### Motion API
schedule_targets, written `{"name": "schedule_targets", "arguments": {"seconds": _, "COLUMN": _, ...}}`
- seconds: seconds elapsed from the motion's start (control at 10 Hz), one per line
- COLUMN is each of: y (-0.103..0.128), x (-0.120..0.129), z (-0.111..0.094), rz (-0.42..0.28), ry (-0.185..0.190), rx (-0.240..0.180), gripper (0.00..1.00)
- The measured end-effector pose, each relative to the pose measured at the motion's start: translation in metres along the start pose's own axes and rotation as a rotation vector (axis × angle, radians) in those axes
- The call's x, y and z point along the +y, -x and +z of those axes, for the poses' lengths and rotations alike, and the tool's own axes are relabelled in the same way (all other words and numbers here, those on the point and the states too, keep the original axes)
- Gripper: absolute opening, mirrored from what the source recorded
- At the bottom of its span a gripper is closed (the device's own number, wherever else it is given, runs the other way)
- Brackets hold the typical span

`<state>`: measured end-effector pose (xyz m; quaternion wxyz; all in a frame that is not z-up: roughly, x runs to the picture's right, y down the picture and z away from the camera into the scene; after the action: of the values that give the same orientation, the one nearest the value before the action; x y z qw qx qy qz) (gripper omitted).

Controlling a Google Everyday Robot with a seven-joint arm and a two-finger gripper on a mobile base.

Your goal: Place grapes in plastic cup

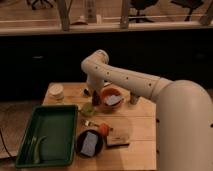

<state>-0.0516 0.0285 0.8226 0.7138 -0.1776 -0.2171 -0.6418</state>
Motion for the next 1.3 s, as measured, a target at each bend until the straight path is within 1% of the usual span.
{"name": "schedule_targets", "arguments": {"seconds": 0.4, "y": 0.007, "x": -0.013, "z": -0.015, "rz": -0.022, "ry": -0.002, "rx": 0.023, "gripper": 0.01}}
{"name": "schedule_targets", "arguments": {"seconds": 0.6, "y": 0.009, "x": -0.018, "z": -0.019, "rz": -0.03, "ry": -0.007, "rx": 0.026, "gripper": 0.01}}
{"name": "schedule_targets", "arguments": {"seconds": 0.9, "y": 0.014, "x": -0.027, "z": -0.02, "rz": -0.047, "ry": -0.025, "rx": 0.013, "gripper": 0.01}}
{"name": "schedule_targets", "arguments": {"seconds": 1.1, "y": 0.018, "x": -0.033, "z": -0.015, "rz": -0.058, "ry": -0.046, "rx": -0.01, "gripper": 0.01}}
{"name": "schedule_targets", "arguments": {"seconds": 1.3, "y": 0.021, "x": -0.034, "z": -0.011, "rz": -0.063, "ry": -0.054, "rx": -0.029, "gripper": 0.01}}
